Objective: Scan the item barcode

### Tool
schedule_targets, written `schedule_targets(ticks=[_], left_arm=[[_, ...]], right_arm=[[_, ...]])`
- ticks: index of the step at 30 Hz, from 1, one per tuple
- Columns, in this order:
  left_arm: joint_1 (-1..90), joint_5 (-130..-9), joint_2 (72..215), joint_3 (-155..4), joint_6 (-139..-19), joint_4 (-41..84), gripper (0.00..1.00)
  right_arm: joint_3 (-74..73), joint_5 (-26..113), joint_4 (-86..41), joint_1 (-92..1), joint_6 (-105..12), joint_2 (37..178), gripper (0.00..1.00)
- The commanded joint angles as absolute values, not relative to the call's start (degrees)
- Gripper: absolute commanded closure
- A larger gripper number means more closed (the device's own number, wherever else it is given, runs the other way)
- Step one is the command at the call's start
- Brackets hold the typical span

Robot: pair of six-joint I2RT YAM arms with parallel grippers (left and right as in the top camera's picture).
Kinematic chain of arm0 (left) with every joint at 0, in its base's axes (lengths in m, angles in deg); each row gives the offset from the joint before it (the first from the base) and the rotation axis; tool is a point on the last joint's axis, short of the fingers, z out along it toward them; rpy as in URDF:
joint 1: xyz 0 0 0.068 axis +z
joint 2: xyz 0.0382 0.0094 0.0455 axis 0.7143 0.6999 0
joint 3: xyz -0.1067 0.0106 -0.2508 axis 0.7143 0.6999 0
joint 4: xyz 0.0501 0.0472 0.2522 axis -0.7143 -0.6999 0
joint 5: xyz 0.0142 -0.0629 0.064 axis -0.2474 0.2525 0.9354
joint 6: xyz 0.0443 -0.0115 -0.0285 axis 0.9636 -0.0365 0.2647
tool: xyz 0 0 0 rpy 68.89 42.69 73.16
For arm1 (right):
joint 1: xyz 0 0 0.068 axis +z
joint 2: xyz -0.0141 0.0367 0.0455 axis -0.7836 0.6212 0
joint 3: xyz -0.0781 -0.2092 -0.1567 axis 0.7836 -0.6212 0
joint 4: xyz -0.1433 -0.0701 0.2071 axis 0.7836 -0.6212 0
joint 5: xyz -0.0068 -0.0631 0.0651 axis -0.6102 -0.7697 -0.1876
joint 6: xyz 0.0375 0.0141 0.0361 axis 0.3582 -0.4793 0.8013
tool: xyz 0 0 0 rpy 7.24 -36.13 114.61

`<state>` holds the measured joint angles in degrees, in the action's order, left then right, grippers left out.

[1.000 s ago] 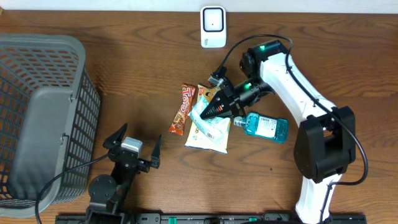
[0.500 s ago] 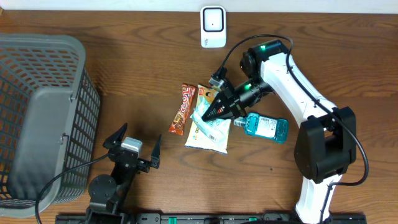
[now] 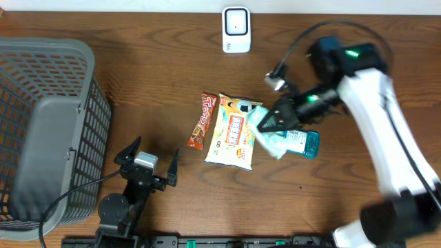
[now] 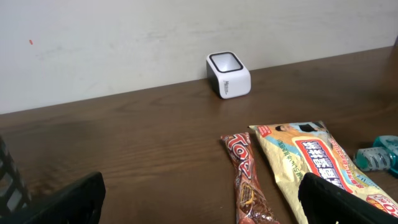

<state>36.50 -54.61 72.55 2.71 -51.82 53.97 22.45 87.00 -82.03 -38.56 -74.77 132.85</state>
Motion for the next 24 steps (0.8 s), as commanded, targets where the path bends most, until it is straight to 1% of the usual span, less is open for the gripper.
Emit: schedule_targets(ticks=[1,5,8,10,14,18,20,22,24], left_arm=[[36.33,-54.72,72.48,3.78,-51.27,52.25,0.01],[36.33,-54.72,72.48,3.78,-51.27,52.25,0.01],[36.33,-54.72,72.48,3.78,-51.27,52.25,0.01],[36.33,-54.72,72.48,3.78,-51.27,52.25,0.01],[36.33,-54.72,72.48,3.78,-51.27,52.25,0.01],[36.33,-54.72,72.48,3.78,-51.27,52.25,0.01],[36.33,-54.72,72.48,3.78,-51.27,52.25,0.01],[36.33,-54.72,72.48,3.78,-51.27,52.25,0.01],[36.33,-54.72,72.48,3.78,-51.27,52.25,0.01]], right_arm=[[22.85,78.17,-76.12,-38.34,-74.62,126.12,0.99],[22.85,69.38,-63.93,-36.06,-74.16,122.56,0.99],[22.8,66.28,-55.6,-33.79,-74.44,123.02,0.99],[22.78,65.25,-51.08,-31.63,-77.61,124.22,0.99],[22.78,62.04,-49.06,-27.91,-87.12,127.26,0.99],[22.78,61.19,-46.6,-27.08,-87.71,128.39,0.99],[22.78,59.7,-42.4,-27.04,-87.78,129.05,0.99],[22.78,54.45,-37.44,-26.97,-87.91,130.3,0.99],[22.76,50.78,-32.3,-26.91,-91.51,132.66,0.99]])
